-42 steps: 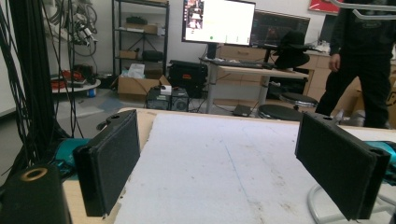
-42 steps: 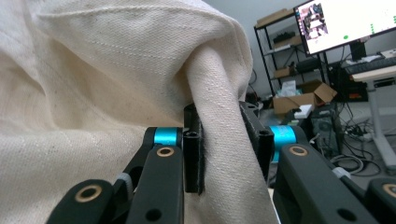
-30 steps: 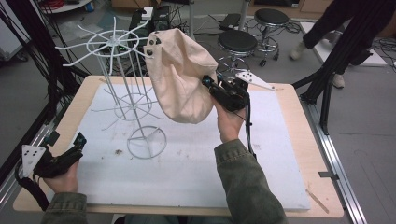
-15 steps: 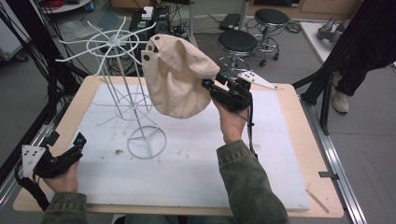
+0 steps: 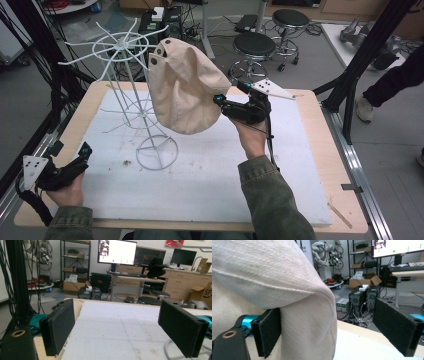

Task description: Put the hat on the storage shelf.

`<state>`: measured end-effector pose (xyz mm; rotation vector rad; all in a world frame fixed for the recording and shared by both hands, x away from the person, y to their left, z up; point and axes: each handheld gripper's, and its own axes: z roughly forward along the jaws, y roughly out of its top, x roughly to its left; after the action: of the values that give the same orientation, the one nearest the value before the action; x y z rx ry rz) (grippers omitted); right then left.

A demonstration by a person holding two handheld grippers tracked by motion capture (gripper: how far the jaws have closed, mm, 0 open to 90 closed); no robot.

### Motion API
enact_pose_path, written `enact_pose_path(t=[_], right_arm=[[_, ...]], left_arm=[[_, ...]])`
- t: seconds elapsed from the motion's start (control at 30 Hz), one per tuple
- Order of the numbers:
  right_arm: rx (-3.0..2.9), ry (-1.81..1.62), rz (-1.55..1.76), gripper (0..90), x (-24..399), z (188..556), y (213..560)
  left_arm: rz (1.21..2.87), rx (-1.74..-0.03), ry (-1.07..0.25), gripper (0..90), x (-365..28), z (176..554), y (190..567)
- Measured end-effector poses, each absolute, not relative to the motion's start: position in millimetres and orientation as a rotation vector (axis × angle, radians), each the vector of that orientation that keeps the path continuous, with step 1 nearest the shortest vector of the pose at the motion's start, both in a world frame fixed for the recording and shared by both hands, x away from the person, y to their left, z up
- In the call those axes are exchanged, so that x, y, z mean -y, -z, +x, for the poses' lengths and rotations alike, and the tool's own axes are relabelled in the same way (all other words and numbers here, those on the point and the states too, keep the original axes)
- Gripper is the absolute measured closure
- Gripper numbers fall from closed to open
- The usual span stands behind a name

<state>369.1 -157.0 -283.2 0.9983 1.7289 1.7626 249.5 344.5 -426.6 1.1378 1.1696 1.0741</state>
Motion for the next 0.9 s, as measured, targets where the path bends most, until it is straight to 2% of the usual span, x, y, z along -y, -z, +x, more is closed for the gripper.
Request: enact_pose_path(t=[0.9], right_arm=[[-1.706, -1.812, 0.906, 11.2, 194.8, 332.5, 286.4]], left_arm=[[1.150, -1.165, -1.076, 14.3, -342.9, 248.9, 426.3]])
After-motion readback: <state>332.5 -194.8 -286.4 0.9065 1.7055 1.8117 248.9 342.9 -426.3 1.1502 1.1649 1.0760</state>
